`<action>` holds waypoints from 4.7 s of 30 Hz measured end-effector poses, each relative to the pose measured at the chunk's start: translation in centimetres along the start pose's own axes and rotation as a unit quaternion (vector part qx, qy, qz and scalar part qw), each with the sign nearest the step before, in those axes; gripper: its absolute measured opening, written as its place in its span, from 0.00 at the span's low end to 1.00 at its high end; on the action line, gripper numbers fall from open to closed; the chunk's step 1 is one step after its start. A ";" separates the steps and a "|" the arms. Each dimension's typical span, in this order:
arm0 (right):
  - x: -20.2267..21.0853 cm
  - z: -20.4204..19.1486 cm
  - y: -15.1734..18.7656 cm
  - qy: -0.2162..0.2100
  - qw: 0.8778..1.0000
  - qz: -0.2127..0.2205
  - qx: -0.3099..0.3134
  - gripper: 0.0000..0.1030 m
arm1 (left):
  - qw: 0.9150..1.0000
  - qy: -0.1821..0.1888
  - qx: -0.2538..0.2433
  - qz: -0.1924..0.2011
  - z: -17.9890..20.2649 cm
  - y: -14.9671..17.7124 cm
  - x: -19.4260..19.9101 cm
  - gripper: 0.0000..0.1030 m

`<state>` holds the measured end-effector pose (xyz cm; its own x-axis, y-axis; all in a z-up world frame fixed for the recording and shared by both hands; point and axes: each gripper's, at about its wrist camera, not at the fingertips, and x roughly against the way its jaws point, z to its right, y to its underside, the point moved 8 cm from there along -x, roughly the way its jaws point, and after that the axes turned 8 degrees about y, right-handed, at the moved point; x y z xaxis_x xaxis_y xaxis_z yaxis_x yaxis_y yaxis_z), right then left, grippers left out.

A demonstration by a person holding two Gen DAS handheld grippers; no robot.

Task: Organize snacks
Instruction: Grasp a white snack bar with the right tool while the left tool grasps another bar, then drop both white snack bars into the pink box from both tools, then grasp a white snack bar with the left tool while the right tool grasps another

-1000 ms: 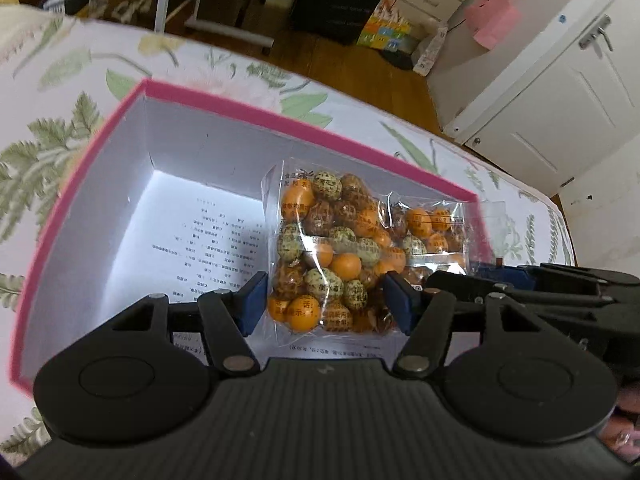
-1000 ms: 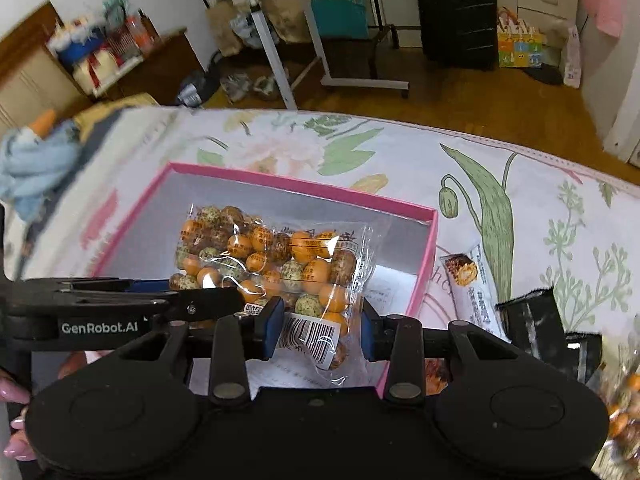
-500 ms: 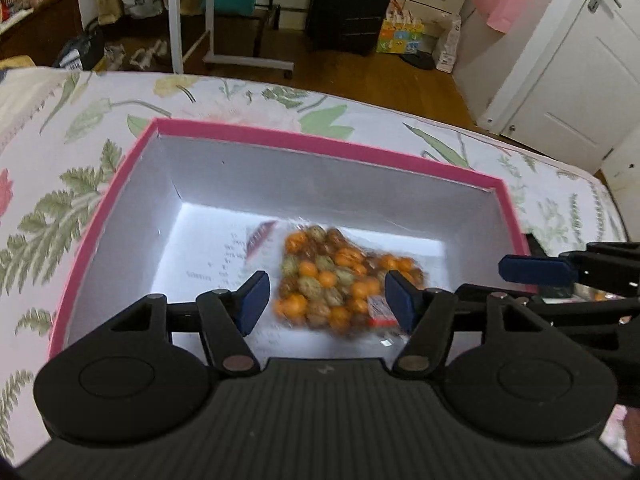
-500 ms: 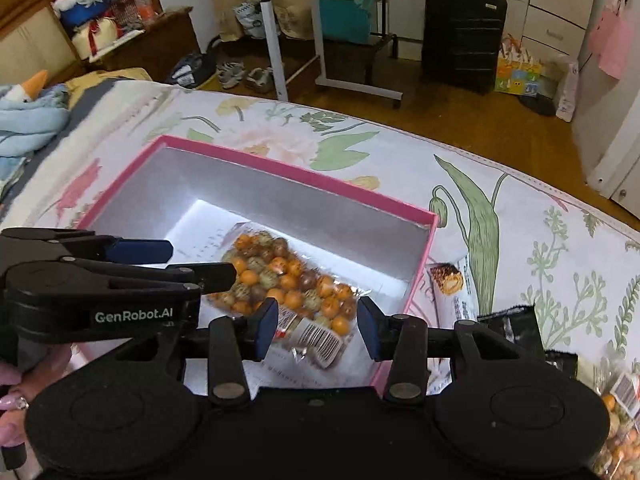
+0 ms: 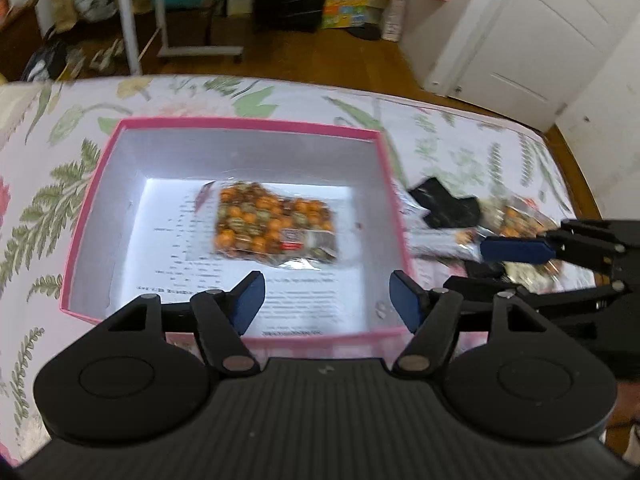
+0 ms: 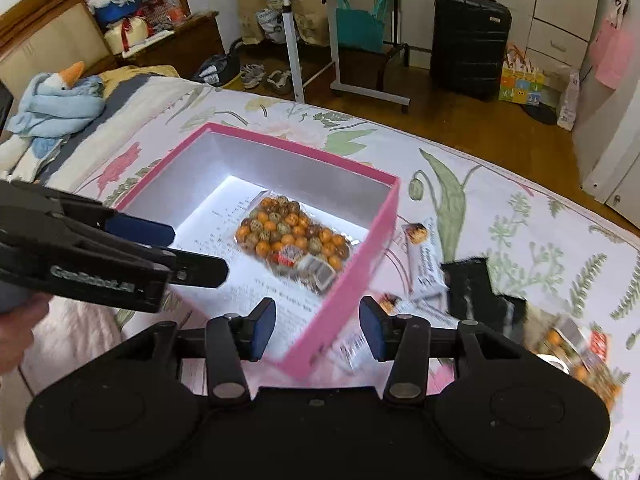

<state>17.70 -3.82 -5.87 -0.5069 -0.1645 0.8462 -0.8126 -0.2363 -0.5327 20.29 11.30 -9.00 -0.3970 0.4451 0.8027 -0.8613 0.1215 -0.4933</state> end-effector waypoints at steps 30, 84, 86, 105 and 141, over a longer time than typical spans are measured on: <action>-5.5 13.8 16.4 -0.030 0.999 -0.004 0.011 0.42 | 0.930 0.102 -0.331 -0.122 17.9 12.6 -14.6 0.73; -0.2 -1.2 1.9 -0.075 0.997 0.023 0.005 0.28 | 0.999 -0.003 -0.014 -0.051 2.0 1.2 1.0 0.42; -1.4 -1.4 0.0 -0.069 0.997 0.025 0.016 0.28 | 0.999 -0.007 -0.004 -0.044 1.0 0.0 0.0 0.42; -12.0 -2.8 -5.2 -0.013 1.000 -0.022 -0.014 0.37 | 0.983 -0.002 0.183 0.006 -7.5 -4.2 -9.7 0.48; 0.2 6.5 4.2 0.003 0.964 0.023 0.263 0.48 | 0.984 0.060 -0.169 0.013 13.5 4.1 -5.4 0.42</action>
<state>16.06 -11.04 -8.06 -0.5419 -0.1810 0.8207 -0.5314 -0.6828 -0.5014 14.66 -2.58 -10.87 -0.3597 0.5513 0.7527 -0.6889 0.3872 -0.6128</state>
